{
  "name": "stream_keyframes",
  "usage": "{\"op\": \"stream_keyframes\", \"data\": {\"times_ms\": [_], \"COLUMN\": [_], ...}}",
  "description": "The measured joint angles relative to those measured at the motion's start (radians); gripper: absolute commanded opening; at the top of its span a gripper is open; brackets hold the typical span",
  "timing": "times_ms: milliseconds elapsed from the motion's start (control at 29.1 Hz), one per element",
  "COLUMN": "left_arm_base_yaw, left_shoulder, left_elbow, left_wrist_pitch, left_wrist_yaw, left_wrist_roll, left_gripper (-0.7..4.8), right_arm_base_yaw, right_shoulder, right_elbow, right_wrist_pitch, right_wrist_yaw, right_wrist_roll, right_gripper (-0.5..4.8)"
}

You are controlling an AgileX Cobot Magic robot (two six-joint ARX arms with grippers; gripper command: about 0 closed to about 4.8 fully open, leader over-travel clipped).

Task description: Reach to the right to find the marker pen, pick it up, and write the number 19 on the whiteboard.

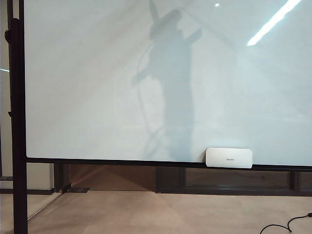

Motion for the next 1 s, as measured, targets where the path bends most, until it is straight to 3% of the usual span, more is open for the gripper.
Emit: {"op": "stream_keyframes", "data": {"times_ms": [69, 241, 378, 550, 653, 757, 860, 997], "left_arm_base_yaw": [0.0, 0.0, 0.0, 0.0, 0.0, 0.0, 0.0, 0.0], "left_shoulder": [0.003, 0.01, 0.011, 0.01, 0.01, 0.01, 0.011, 0.011], "left_elbow": [0.0, 0.0, 0.0, 0.0, 0.0, 0.0, 0.0, 0.0], "left_wrist_pitch": [0.012, 0.013, 0.012, 0.011, 0.004, -0.001, -0.004, -0.004], "left_wrist_yaw": [0.014, 0.103, 0.133, 0.144, 0.144, 0.144, 0.144, 0.144], "left_wrist_roll": [0.0, 0.019, 0.026, 0.026, 0.026, 0.026, 0.026, 0.026], "left_gripper": [-0.05, -0.05, -0.05, -0.05, -0.05, -0.05, -0.05, -0.05], "right_arm_base_yaw": [0.034, 0.058, 0.087, 0.153, 0.153, 0.148, 0.143, 0.138], "right_shoulder": [0.004, 0.035, 0.036, 0.032, 0.032, 0.032, 0.032, 0.032], "right_elbow": [-0.042, -0.084, -0.087, -0.087, -0.087, -0.087, -0.087, -0.087], "right_wrist_pitch": [0.1, 0.275, 0.279, 0.282, 0.281, 0.29, 0.293, 0.274], "right_wrist_yaw": [0.031, -0.024, 0.235, 0.337, 0.451, 0.457, 0.372, 0.367], "right_wrist_roll": [-0.007, 0.023, -0.032, -0.13, -0.139, -0.139, -0.139, -0.139], "right_gripper": [-0.04, -0.04, -0.04, -0.04, -0.04, -0.04, -0.04, -0.04]}}
